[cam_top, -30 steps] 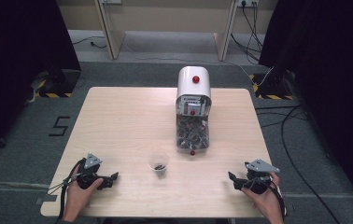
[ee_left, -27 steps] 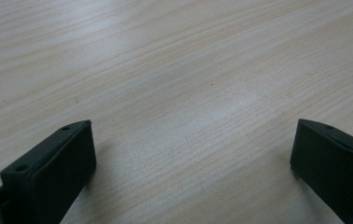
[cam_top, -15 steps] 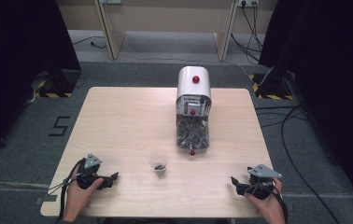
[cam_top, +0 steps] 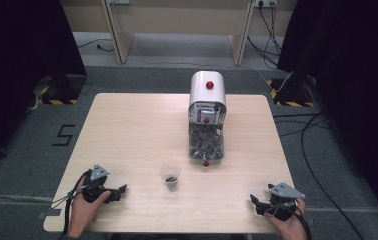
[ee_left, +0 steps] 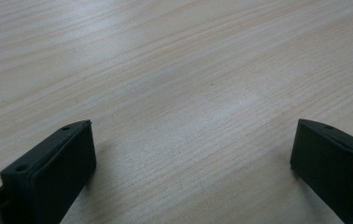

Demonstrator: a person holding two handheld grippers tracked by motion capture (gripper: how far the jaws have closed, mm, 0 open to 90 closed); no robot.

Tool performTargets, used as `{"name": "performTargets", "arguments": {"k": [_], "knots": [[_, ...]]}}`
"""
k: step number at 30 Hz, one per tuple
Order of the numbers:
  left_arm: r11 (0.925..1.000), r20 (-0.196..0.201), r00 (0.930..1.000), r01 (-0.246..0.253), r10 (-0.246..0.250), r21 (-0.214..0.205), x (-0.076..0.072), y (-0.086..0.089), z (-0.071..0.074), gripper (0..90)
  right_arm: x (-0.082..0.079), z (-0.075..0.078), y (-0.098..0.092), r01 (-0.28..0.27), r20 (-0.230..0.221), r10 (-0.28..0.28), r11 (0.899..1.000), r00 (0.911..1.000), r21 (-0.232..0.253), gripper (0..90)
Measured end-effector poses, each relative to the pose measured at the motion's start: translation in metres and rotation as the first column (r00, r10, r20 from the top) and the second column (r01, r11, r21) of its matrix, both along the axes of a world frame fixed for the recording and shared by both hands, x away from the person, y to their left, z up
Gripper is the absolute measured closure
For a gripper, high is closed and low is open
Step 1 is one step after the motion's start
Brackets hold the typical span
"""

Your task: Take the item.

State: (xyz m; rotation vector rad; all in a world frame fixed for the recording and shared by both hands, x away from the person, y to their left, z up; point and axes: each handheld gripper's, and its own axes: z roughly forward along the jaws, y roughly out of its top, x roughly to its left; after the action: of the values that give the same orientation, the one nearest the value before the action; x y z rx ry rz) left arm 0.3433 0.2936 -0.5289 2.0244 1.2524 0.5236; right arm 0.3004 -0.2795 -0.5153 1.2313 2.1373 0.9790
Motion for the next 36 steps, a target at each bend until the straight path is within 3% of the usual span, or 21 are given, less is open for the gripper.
{"name": "performTargets", "arguments": {"k": [11,16,21,36], "knots": [[1.0,0.0,1.0,0.0,0.0,0.0,0.0,0.0,0.0,0.0,-0.011,-0.007,-0.006,0.009,0.007,-0.009,1.0,0.9999,-0.011,21.9],[1.0,0.0,1.0,0.0,0.0,0.0,0.0,0.0,0.0,0.0,-0.013,-0.009,-0.008,0.012,0.01,-0.012,1.0,0.9999,0.003,21.7],[1.0,0.0,1.0,0.0,0.0,0.0,0.0,0.0,0.0,0.0,-0.017,-0.013,-0.013,0.013,0.007,-0.014,0.998,0.9999,0.057,20.7],[1.0,0.0,1.0,0.0,0.0,0.0,0.0,0.0,0.0,0.0,-0.028,-0.02,-0.02,0.024,0.056,-0.029,0.996,0.998,0.087,19.8]]}}
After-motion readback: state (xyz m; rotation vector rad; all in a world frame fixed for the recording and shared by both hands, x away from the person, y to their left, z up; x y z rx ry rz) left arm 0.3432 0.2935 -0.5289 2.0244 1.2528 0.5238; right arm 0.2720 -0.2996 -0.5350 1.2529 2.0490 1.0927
